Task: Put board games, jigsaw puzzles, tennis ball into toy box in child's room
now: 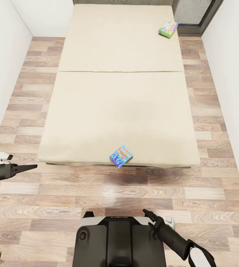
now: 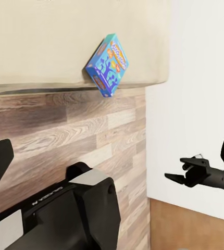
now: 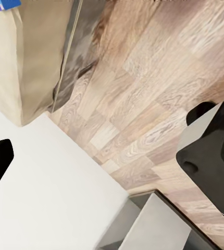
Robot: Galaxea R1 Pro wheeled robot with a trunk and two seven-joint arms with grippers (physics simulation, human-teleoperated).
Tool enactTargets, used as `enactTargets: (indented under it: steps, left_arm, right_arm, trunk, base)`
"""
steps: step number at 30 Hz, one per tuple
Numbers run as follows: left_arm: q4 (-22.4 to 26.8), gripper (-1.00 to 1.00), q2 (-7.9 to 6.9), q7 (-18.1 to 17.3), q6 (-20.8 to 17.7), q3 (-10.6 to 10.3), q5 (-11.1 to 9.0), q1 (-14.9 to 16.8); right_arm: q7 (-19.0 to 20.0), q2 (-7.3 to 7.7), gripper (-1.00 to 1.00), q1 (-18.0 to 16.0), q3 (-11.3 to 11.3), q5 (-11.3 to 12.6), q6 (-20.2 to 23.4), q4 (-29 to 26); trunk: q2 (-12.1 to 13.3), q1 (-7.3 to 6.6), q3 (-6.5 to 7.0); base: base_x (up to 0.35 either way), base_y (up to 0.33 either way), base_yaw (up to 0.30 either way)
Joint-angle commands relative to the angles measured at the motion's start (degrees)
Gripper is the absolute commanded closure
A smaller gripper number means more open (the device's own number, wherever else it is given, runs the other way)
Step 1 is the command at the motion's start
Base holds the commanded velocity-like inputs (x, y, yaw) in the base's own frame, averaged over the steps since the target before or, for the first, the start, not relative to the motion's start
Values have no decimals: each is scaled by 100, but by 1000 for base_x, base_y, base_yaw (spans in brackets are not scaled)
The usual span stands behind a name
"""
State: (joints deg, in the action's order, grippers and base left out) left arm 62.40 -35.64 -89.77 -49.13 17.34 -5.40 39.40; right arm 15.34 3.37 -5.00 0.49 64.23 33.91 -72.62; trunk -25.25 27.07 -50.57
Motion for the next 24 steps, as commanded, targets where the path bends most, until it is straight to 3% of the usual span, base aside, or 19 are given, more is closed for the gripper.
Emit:
enactTargets:
  steps: [1, 24]
  left_arm:
    - [0, -100, -3, -23, -55, -1, 4, -3]
    - [-1, -100, -1, -23, -35, -3, 11, -28]
  right_arm:
    - [15, 4, -100, -1, 7, 15, -21, 9]
    - [46, 60, -100, 0, -21, 10, -156, 21]
  trunk:
    - [-7, 3, 5]
    - [-7, 3, 224]
  base:
    - [0, 0, 2]
    - [0, 0, -27]
